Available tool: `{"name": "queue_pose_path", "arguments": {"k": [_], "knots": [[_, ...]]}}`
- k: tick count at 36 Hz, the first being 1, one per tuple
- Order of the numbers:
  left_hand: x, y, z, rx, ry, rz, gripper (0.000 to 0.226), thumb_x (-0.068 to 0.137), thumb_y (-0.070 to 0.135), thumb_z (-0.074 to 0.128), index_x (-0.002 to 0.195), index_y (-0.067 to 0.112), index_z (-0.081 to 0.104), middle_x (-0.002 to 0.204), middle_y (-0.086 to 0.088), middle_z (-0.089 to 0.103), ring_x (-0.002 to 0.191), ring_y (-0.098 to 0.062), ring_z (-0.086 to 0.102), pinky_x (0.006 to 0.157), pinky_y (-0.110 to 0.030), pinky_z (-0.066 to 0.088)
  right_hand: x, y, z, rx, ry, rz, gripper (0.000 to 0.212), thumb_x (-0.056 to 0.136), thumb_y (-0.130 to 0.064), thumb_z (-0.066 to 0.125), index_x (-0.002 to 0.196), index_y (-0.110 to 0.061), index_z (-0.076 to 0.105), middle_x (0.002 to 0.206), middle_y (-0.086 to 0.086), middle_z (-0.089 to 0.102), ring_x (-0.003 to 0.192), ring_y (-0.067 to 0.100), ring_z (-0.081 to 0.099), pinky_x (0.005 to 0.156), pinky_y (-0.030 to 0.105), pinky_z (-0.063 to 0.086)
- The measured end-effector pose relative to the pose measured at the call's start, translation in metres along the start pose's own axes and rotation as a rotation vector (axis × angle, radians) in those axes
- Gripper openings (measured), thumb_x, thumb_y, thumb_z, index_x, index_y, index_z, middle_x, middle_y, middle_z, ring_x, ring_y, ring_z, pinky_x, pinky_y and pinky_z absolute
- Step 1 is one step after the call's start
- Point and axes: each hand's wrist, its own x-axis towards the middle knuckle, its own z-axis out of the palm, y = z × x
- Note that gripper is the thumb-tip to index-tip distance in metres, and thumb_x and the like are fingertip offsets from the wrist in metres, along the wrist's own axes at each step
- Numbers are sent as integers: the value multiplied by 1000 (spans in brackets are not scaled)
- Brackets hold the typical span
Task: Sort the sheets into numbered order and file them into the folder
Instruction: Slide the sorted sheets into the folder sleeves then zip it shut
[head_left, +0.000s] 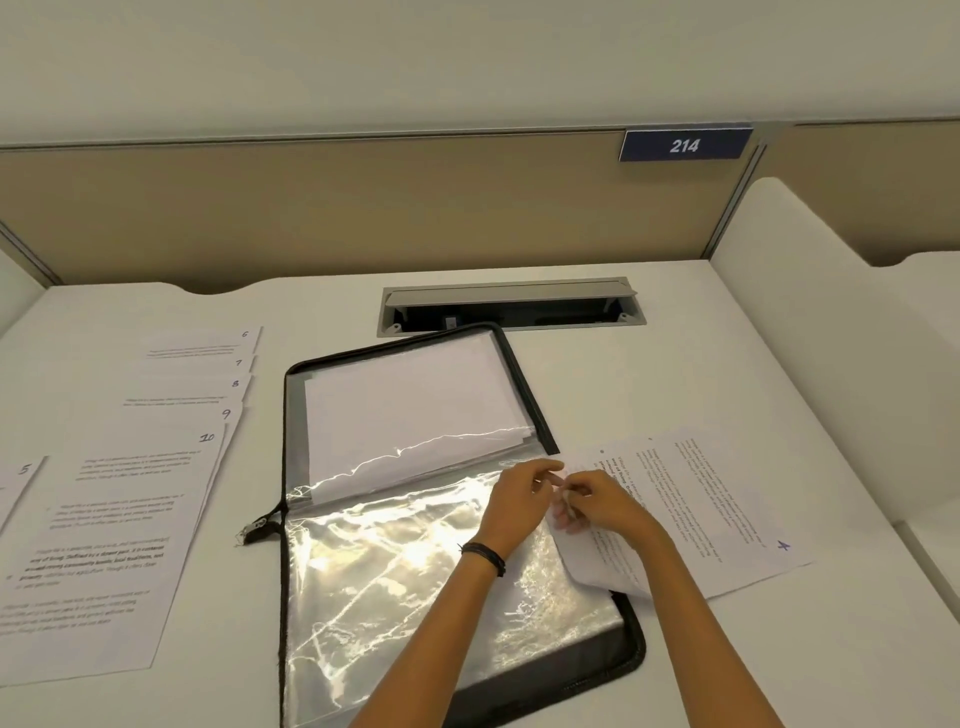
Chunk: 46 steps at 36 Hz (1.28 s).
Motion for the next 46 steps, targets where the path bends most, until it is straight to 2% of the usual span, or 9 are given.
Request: {"name": "queue_pose_path", "arguments": {"k": [5, 14, 20, 25, 30, 33, 37, 43, 46], "knots": [[-2, -3, 6, 70, -11, 30, 37, 92, 1, 45, 120, 17, 64, 110, 2, 69, 98, -3, 60, 82, -5, 42, -12, 1, -4, 70, -35, 62, 25, 101, -8, 39, 98, 4, 60, 89, 19, 71, 78, 27, 71, 71, 31, 58], [-9, -18, 13, 237, -26, 115, 40, 95, 6, 43, 133, 16, 52, 138, -1, 51, 129, -15, 43, 102, -19, 31, -31, -3, 0, 176, -62, 79, 27, 102, -10, 32, 110, -5, 57, 94, 18, 71, 84, 23, 71, 71, 25, 56], [-13, -32, 19, 366, -148, 161, 45, 100, 18, 45, 144, 17, 39, 157, 1, 21, 147, -16, 10, 116, -25, 1, -33, 11, -32, 9, 452, -63, 22, 96, -6, 47, 93, -14, 66, 79, 2, 65, 63, 10, 54, 53, 13, 39], [-13, -35, 23, 418, -254, 228, 51, 99, 27, 47, 148, 20, 31, 159, 1, 10, 147, -17, -1, 115, -32, -12, -34, 44, -75, -80, 874, -46, 18, 88, 0, 57, 104, 0, 66, 106, 19, 62, 89, 25, 58, 77, 26, 42], [-13, -28, 28, 393, -378, 303, 80, 83, 71, 34, 143, 19, 40, 159, 2, 11, 141, -7, -9, 117, -39, -14, -37, 83, -106, -362, 889, 118, 38, 83, -8, 67, 120, 0, 60, 127, 30, 46, 118, 44, 42, 97, 48, 37], [-16, -21, 28, 297, -503, 346, 75, 77, 75, 41, 123, 19, 61, 157, 2, 23, 144, -8, -1, 114, -35, -17, -42, 98, -115, -466, 875, 192, 47, 83, -16, 69, 125, -1, 55, 134, 28, 41, 123, 44, 39, 102, 51, 32], [-19, -14, 30, 290, -633, 379, 31, 87, 34, 66, 99, 6, 68, 150, 1, 38, 146, -15, 10, 115, -38, -15, -44, 102, -119, -488, 874, 179, 49, 83, -16, 69, 127, 0, 53, 129, 28, 44, 117, 44, 42, 96, 51, 37], [-22, -4, 29, 390, -635, 435, 28, 84, 30, 71, 89, 3, 68, 142, -2, 50, 144, -18, 22, 113, -34, -14, -42, 95, -122, -438, 878, 190, 60, 81, -19, 73, 133, -4, 47, 130, 28, 43, 120, 44, 40, 97, 50, 37], [-22, 2, 25, 461, -598, 446, 29, 82, 34, 72, 84, 5, 68, 120, -5, 64, 123, -18, 48, 116, -33, -7, -39, 93, -122, -381, 879, 191, 63, 79, -18, 74, 134, -6, 46, 131, 27, 43, 121, 44, 38, 99, 50, 35]]}}
